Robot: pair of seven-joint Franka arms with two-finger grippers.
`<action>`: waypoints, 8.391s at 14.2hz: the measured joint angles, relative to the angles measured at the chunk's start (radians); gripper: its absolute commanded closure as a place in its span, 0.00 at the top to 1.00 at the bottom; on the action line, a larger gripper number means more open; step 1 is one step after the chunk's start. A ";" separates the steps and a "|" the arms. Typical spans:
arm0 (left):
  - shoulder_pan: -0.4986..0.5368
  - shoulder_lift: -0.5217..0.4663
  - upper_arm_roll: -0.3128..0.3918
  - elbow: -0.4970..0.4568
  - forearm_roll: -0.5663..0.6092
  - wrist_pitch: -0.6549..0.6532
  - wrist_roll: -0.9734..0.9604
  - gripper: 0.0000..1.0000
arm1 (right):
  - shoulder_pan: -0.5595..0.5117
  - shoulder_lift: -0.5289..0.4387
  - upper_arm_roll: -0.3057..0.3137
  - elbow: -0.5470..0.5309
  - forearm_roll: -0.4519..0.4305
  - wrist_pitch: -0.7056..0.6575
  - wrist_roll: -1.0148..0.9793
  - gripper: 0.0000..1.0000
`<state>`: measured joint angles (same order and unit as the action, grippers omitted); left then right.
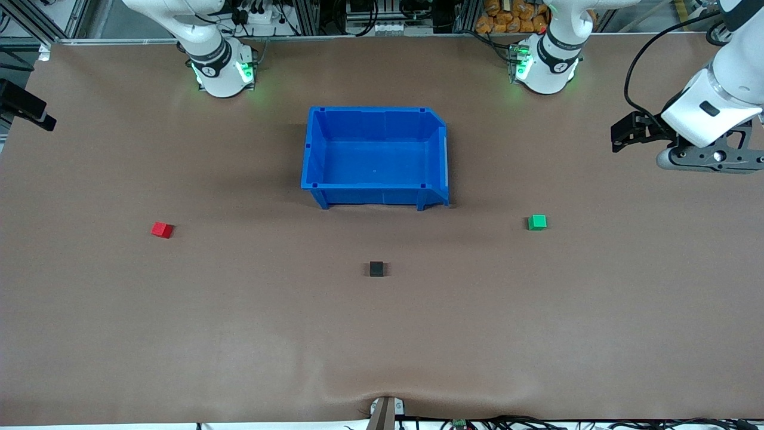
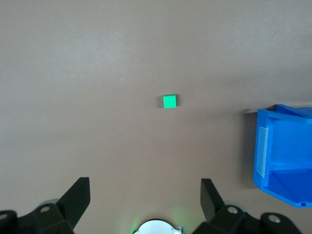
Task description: Attach green and red cubes to black cube
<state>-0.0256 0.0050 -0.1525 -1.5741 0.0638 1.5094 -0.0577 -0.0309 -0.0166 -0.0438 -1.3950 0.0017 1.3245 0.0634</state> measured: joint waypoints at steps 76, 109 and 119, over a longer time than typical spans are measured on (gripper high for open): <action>-0.269 0.704 -0.040 0.042 -0.054 0.701 -1.702 0.00 | 0.510 0.891 -0.003 -0.064 0.828 1.095 1.371 0.00; -0.522 0.985 0.000 0.285 -0.064 1.017 -2.087 1.00 | 0.219 0.746 -0.299 0.356 0.536 0.130 0.667 1.00; -0.487 0.847 0.036 0.320 0.143 0.836 -1.989 1.00 | 0.039 0.341 -0.172 0.342 0.162 -0.124 -0.097 1.00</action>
<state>-0.5127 0.8523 -0.1165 -1.2545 0.2065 2.3457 -2.0467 0.0086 0.3242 -0.2154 -1.0530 0.1637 1.2009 -0.0340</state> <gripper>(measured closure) 0.000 0.000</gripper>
